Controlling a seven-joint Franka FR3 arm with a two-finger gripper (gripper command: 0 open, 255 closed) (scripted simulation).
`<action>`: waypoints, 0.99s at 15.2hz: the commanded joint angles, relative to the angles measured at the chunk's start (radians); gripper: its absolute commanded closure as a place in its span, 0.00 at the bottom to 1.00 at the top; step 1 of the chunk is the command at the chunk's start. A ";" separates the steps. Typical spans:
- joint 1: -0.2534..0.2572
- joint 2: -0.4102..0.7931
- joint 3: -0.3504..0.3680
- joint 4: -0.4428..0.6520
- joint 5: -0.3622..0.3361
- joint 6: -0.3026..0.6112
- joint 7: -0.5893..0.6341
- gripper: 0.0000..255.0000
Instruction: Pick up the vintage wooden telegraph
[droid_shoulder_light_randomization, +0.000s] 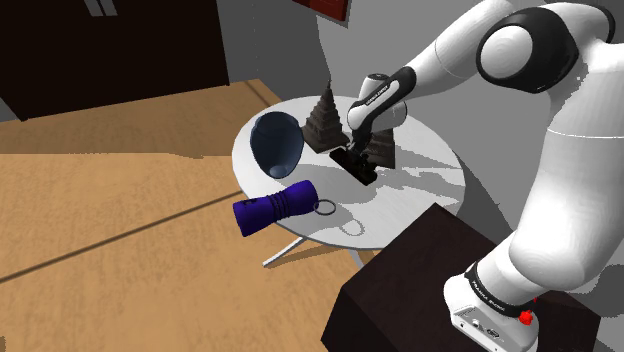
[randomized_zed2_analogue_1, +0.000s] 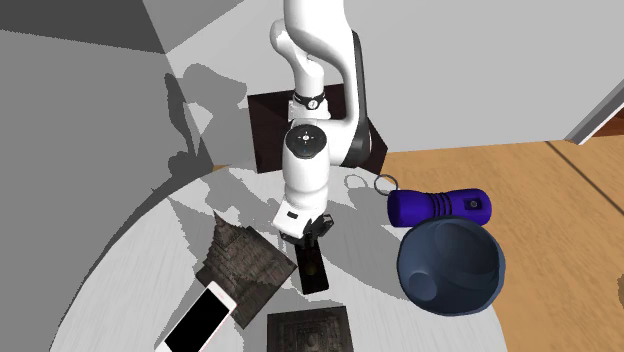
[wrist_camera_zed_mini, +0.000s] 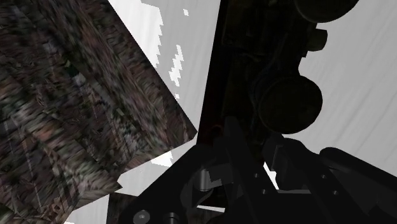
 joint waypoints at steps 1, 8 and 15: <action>0.000 0.000 0.000 -0.001 0.000 0.000 0.000 1.00; 0.005 -0.053 -0.008 -0.001 -0.010 -0.053 0.006 1.00; 0.012 -0.125 -0.016 0.004 -0.025 -0.129 0.016 1.00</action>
